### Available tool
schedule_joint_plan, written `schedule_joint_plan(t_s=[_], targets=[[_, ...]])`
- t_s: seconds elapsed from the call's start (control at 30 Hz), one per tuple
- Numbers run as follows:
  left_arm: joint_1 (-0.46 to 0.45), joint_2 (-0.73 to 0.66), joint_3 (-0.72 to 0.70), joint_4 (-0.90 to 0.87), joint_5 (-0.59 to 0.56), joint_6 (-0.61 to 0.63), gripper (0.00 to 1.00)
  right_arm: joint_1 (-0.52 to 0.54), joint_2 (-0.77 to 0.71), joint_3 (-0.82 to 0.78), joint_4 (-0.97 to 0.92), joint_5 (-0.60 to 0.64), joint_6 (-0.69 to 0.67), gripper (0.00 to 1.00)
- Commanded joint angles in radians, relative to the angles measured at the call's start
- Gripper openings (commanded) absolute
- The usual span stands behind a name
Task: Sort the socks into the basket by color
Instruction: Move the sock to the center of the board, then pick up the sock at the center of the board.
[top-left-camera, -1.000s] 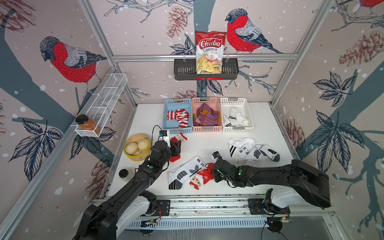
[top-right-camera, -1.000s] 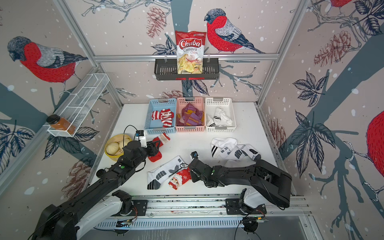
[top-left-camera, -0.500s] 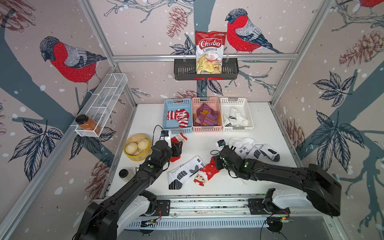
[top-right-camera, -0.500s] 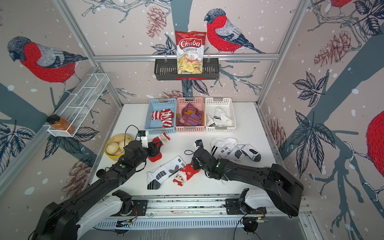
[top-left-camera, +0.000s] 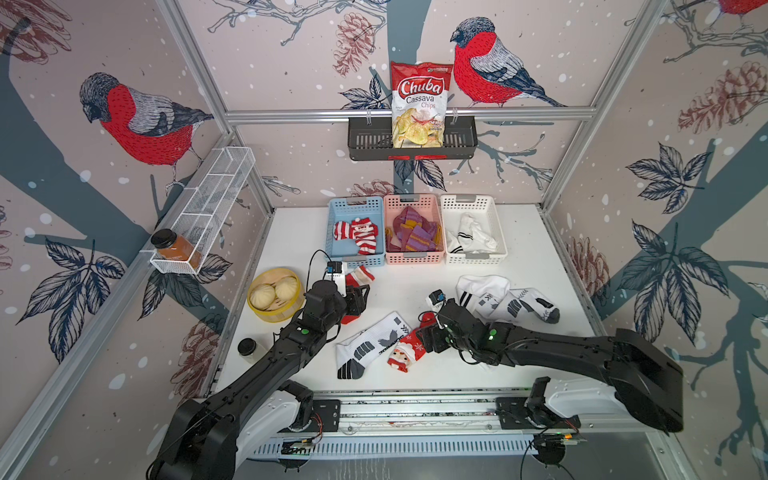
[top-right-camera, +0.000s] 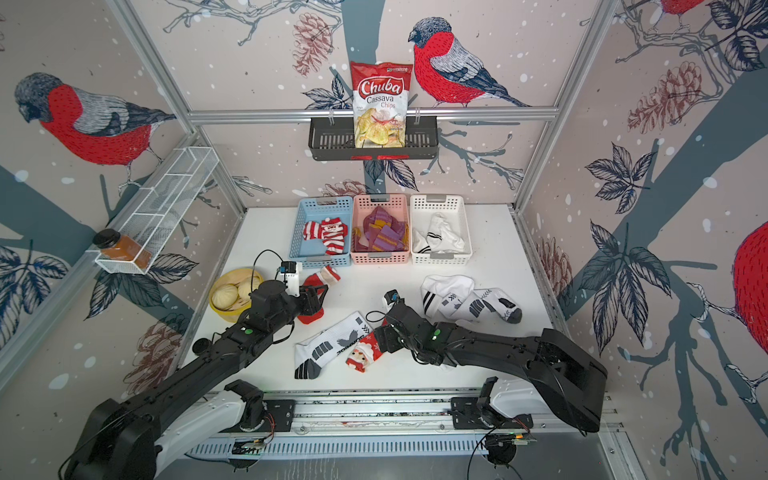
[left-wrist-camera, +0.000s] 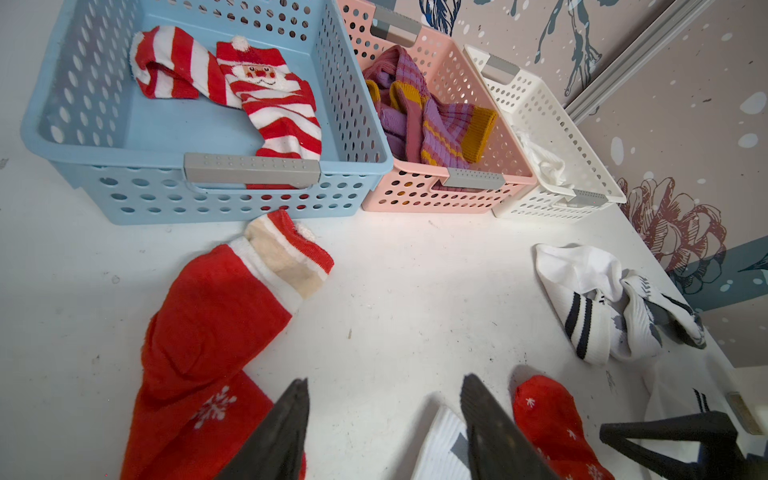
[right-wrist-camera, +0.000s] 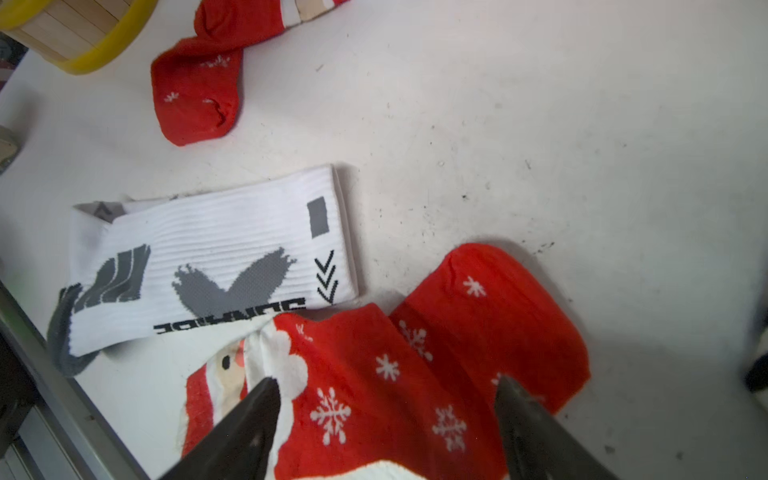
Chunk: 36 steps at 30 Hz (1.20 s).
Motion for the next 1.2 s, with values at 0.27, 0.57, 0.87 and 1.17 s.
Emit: schedule_joint_plan(t_s=[0.27, 0.57, 0.87, 1.17], targets=[[0.0, 0.005, 0.018, 0.004, -0.009, 0.019, 0.59, 0.023, 0.191, 0.056, 0.007, 0.057, -0.004, 0.8], [0.0, 0.013, 0.022, -0.003, -0.017, 0.019, 0.59, 0.007, 0.197, 0.081, -0.034, 0.095, 0.007, 0.3], [0.0, -0.017, -0.002, 0.006, -0.062, 0.008, 0.6, -0.049, 0.104, 0.187, -0.047, 0.108, -0.052, 0.23], [0.0, -0.041, -0.009, -0.012, -0.072, 0.004, 0.6, -0.133, 0.222, 0.491, -0.012, 0.082, -0.173, 0.21]])
